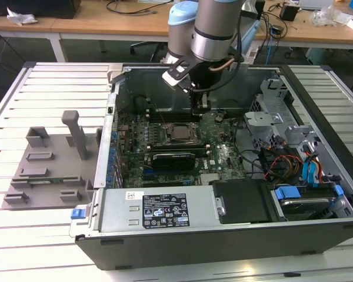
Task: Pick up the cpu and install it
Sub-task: 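Close the cpu cover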
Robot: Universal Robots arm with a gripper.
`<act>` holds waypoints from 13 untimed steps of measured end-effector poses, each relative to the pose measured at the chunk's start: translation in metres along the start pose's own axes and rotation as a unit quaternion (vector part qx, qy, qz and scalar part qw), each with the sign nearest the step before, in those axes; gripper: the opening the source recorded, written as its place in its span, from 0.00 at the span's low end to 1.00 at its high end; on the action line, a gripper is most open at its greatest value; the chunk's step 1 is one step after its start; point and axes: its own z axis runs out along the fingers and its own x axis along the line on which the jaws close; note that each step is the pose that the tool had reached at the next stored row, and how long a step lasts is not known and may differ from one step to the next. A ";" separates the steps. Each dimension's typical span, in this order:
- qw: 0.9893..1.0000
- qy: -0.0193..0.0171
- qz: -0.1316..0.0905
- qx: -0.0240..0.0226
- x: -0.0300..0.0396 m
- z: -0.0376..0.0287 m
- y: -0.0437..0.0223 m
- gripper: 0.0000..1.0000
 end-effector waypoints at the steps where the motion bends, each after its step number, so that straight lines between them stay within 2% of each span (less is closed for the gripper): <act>1: 1.000 0.000 0.000 0.000 0.0001 0.0023 -0.0026 0.11; 2: 1.000 0.000 0.000 0.000 0.0003 0.0042 -0.0049 0.11; 4: 1.000 0.000 0.000 0.000 0.0008 0.0116 -0.0144 0.11; 13: 1.000 0.000 0.000 0.000 0.0022 0.0307 -0.0411 0.11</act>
